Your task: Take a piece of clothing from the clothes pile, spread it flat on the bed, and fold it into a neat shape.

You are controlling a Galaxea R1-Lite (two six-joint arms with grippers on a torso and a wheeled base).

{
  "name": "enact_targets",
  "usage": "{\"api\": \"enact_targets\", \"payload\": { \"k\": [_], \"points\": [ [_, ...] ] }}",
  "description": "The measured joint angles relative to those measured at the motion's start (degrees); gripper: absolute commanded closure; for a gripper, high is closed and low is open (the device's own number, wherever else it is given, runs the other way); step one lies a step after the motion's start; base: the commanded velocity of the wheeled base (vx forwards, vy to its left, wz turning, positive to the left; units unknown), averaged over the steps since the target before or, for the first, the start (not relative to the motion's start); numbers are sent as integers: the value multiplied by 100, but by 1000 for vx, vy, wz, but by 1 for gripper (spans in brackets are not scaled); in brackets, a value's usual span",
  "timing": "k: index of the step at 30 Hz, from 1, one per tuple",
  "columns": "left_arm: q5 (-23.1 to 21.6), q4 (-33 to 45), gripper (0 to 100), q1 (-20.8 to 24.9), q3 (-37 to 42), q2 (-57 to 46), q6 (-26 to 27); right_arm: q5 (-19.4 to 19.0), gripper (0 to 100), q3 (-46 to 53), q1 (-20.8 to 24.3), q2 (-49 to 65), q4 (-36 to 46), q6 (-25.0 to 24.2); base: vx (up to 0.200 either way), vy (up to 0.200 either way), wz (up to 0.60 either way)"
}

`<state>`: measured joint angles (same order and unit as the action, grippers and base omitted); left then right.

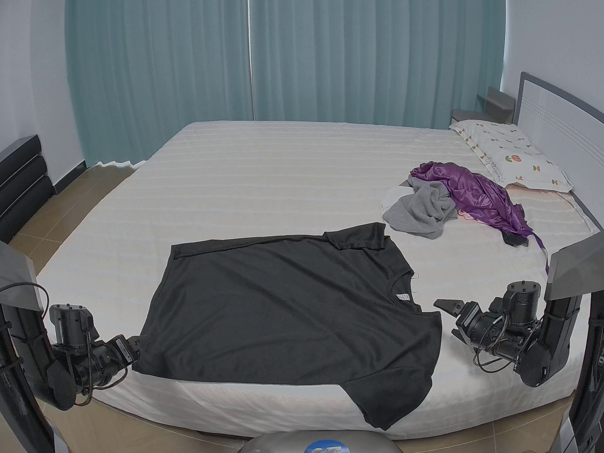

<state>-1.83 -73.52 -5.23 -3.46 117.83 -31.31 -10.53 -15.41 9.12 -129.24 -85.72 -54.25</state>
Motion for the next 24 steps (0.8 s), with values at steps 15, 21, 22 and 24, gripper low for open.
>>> {"api": "enact_targets", "payload": {
  "k": [15,21,22,24],
  "points": [
    [-95,4,0,5,-138,-308,-405,-2,0,149,111,83,-79,-33,0,80,0],
    [-107,6,0,11,-152,-308,-406,2,0,188,113,89,-148,-30,0,200,0],
    [-110,6,0,13,-152,-308,-406,-2,0,191,122,88,-156,-29,0,200,0],
    [-115,6,0,16,-152,-308,-405,0,0,199,124,88,-161,-30,0,200,0]
  ]
}}
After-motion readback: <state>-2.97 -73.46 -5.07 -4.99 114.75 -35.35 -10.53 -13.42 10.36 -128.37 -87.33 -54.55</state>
